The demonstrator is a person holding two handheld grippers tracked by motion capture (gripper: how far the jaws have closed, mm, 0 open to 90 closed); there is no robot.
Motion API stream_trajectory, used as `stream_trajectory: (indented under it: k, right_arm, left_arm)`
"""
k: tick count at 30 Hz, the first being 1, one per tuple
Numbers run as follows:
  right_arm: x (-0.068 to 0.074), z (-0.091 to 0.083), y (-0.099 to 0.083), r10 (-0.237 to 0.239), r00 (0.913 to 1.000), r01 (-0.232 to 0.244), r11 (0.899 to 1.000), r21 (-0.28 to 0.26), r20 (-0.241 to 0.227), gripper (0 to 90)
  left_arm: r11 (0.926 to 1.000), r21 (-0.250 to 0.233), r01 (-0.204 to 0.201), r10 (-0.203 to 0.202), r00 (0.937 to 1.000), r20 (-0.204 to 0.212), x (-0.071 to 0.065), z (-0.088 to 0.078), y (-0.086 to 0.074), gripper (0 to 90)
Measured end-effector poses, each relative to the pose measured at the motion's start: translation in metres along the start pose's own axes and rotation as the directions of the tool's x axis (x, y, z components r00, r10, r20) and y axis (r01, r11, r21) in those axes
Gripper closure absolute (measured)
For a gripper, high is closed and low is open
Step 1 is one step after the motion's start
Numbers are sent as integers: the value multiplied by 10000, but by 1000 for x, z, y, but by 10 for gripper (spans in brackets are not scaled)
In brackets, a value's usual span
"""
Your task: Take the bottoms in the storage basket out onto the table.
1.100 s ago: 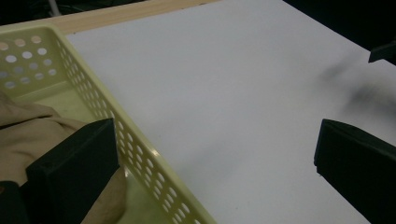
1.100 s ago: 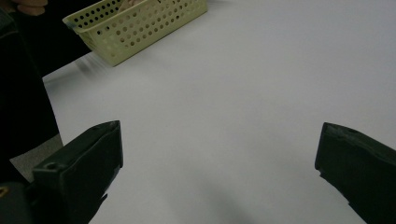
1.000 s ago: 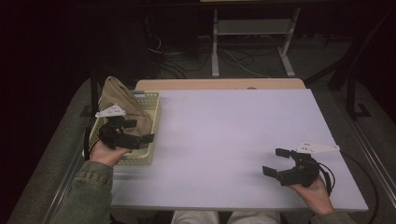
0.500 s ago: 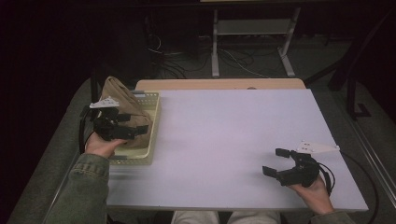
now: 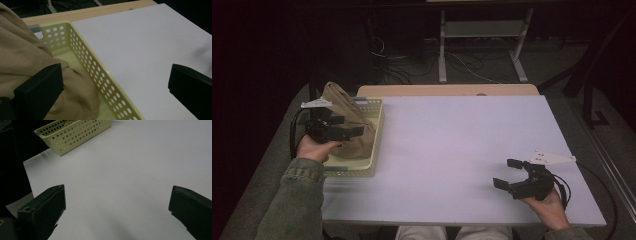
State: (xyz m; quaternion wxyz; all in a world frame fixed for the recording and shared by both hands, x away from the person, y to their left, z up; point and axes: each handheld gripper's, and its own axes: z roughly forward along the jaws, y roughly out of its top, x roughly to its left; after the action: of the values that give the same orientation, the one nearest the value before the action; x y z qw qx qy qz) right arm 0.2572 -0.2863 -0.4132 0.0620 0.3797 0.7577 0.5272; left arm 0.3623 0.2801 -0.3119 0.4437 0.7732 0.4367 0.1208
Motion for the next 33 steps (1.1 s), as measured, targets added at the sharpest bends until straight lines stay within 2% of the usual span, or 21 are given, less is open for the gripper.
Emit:
stream_trajectory:
  k: [13,16,25,32,33]
  right_arm:
    - [0,0,0,-5,10000,5,10000,-20,10,6]
    - [0,0,0,-9,10000,9,10000,-22,8,6]
    - [-1,0,0,7,10000,-7,10000,0,18,6]
    - [-1,0,0,23,10000,-23,10000,0,31,6]
    - [-1,0,0,30,10000,-30,10000,3,35,6]
  left_arm:
    - [9998,-67,180,-182,9996,-194,11,-3,10,0]
    - [9991,-261,321,-326,9994,-153,14,-3,11,0]
    - [9990,-91,437,-441,9979,-478,25,-2,14,0]
    - [9979,-208,615,-626,9964,-572,33,-6,18,0]
    - [9984,-160,540,-549,9965,-630,34,-7,19,0]
